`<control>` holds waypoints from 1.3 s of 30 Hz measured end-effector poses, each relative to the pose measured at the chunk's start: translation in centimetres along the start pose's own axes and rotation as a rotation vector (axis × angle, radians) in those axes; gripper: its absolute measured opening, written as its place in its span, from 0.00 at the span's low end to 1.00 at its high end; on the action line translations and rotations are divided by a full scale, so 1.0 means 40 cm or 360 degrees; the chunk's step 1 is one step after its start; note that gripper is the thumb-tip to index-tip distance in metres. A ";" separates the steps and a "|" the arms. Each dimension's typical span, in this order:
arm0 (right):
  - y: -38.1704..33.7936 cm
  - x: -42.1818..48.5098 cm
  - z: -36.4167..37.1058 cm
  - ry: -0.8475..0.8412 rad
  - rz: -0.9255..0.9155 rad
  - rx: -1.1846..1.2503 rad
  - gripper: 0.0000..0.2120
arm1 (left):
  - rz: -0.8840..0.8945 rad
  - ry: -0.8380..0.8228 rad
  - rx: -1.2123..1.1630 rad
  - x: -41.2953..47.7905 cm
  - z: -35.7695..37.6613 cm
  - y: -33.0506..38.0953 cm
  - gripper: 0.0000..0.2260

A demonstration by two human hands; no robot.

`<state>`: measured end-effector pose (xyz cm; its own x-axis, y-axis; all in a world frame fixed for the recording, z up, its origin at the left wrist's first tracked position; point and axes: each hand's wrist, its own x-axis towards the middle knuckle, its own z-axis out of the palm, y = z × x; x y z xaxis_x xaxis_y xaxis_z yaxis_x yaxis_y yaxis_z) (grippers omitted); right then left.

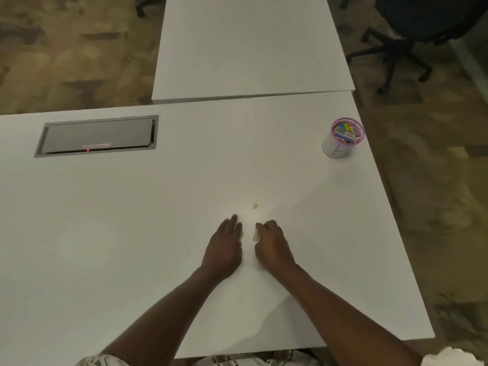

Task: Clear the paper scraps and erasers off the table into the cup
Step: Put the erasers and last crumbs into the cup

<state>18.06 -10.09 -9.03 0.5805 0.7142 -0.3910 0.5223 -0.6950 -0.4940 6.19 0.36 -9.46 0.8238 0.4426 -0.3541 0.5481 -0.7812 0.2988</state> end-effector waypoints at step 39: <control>0.082 -0.010 0.027 -0.0046 -0.0684 -0.0739 0.14 | 0.0022 -0.0177 0.0000 -0.069 0.025 -0.133 0.34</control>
<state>18.88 -12.55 -11.32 0.2448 0.9350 -0.2566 0.9254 -0.3043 -0.2258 0.87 2.85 -10.97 0.8102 0.3801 -0.4462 0.5367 -0.7870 0.3042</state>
